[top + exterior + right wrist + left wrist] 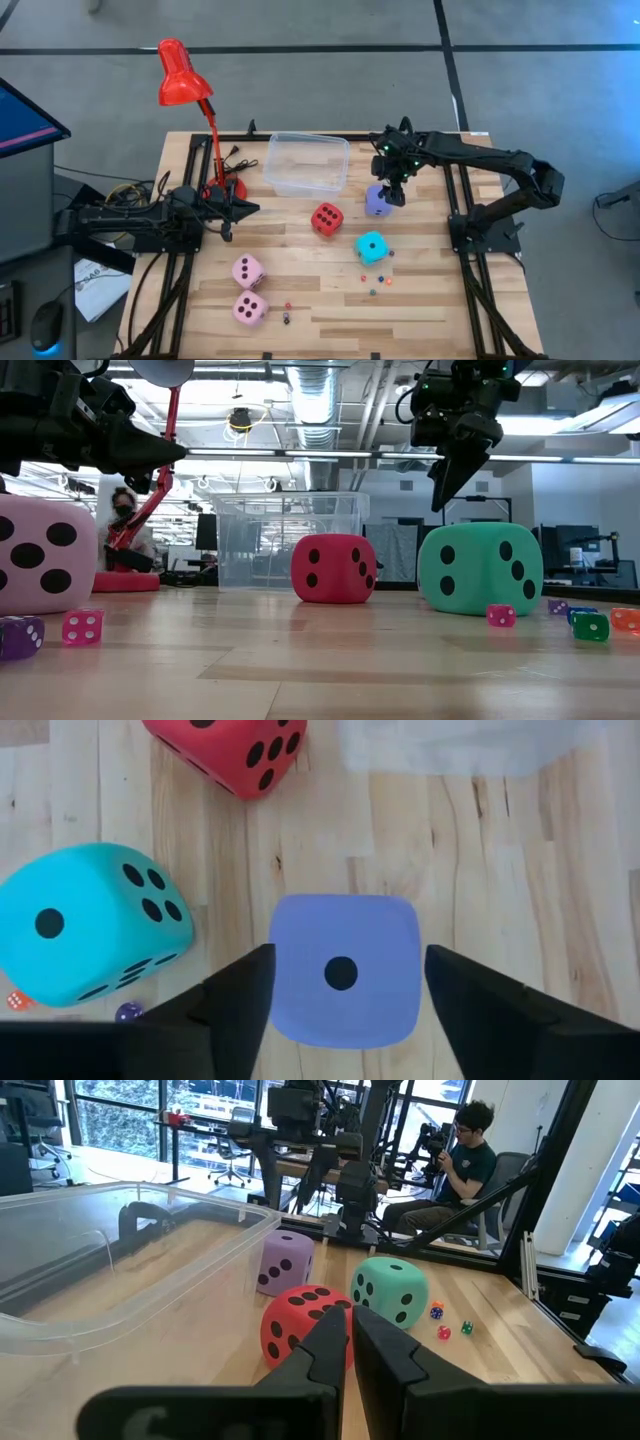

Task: Pick & Place Dice
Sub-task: Put the large purple die into the transparent bin

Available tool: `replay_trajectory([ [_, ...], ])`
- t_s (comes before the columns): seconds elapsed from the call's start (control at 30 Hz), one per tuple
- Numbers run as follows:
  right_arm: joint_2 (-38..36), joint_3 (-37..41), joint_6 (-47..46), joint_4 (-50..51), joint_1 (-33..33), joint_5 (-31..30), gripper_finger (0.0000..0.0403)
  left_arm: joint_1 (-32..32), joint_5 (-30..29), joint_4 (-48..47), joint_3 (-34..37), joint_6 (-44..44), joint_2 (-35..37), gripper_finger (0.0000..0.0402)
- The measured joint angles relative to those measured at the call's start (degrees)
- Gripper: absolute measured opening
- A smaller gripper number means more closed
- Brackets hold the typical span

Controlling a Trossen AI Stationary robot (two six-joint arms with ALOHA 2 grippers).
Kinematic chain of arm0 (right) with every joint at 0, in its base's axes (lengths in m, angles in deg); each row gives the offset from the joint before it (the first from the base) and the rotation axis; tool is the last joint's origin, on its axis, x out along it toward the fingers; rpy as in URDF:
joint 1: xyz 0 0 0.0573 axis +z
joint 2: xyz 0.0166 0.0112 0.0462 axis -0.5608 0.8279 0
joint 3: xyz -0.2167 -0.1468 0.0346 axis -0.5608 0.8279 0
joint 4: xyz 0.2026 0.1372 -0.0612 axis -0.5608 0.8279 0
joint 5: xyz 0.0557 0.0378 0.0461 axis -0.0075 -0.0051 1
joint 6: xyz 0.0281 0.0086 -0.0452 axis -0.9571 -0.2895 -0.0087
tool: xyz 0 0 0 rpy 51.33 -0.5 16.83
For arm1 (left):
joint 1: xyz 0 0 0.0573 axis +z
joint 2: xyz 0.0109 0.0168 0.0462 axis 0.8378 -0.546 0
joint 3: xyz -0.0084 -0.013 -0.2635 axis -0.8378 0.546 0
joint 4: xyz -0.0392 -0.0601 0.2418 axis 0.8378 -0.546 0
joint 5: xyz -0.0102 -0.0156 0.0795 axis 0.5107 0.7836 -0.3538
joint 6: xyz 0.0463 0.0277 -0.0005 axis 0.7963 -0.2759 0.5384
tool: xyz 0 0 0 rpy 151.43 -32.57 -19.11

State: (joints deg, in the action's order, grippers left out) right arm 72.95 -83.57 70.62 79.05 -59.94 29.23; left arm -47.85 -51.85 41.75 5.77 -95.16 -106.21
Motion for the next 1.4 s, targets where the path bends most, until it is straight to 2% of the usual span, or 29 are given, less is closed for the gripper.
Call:
replay_trajectory([
  [0.2, 0.00, 0.00, 0.00, 0.00, 0.00, 0.00, 0.0277, 0.00, 0.00, 0.00, 0.00, 0.00, -0.01, 0.0011],
  [0.63, 0.41, 0.10, -0.87, 0.49, 0.14, -0.16, 0.0278, 0.00, 0.00, 0.00, 0.00, 0.00, -0.01, 0.0011],
  [0.93, 0.63, 2.42, -1.42, -1.32, 2.39, -4.54, 0.0278, 0.00, 0.00, 0.00, 0.00, 0.00, 0.00, 0.0011],
  [1.4, 3.30, 2.66, -4.48, -2.95, 2.56, -4.57, 0.0278, 0.00, 0.04, 0.03, 0.00, 0.00, -0.01, 0.0011],
])
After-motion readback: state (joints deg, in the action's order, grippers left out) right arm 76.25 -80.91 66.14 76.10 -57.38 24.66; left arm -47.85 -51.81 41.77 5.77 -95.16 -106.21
